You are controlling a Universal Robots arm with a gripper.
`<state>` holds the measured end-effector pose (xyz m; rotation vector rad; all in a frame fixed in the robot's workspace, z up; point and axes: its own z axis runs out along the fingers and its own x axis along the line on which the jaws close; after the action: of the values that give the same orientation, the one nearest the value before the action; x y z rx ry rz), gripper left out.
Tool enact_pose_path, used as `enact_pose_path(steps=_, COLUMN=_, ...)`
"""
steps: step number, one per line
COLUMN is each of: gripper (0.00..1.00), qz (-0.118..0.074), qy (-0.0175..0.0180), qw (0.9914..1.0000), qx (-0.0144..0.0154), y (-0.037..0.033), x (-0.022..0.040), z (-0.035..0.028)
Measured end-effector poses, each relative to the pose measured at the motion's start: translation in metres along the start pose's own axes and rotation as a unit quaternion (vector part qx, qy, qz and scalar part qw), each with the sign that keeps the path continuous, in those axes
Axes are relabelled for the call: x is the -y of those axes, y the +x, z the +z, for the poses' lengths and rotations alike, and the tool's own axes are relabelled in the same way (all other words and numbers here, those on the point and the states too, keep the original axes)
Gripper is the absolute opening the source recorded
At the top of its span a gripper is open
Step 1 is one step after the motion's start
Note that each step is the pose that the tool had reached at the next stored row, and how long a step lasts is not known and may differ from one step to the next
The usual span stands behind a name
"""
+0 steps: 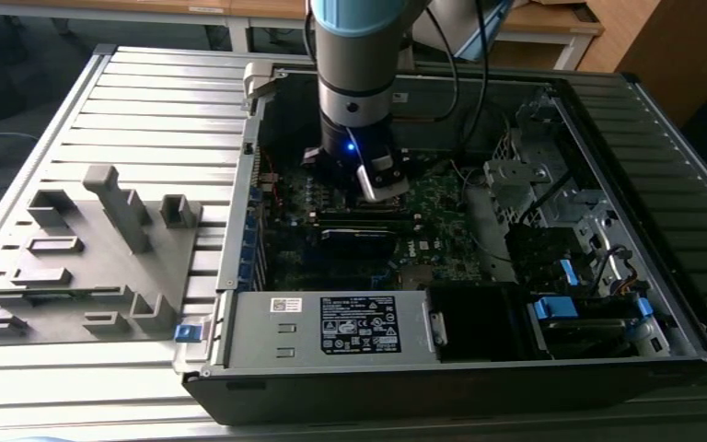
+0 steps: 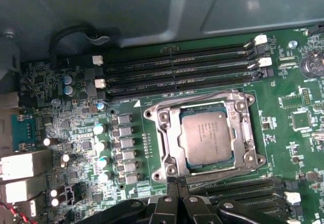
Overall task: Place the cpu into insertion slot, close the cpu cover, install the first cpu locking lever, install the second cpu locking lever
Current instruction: 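Install the second cpu locking lever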
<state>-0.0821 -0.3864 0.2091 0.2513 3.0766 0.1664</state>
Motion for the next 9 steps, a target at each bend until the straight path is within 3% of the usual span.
enact_pose_path(steps=9, gripper=0.11, qz=0.000, qy=0.0000, qw=1.00000, qx=0.0000, y=0.0019, x=0.0041, z=-0.0003)
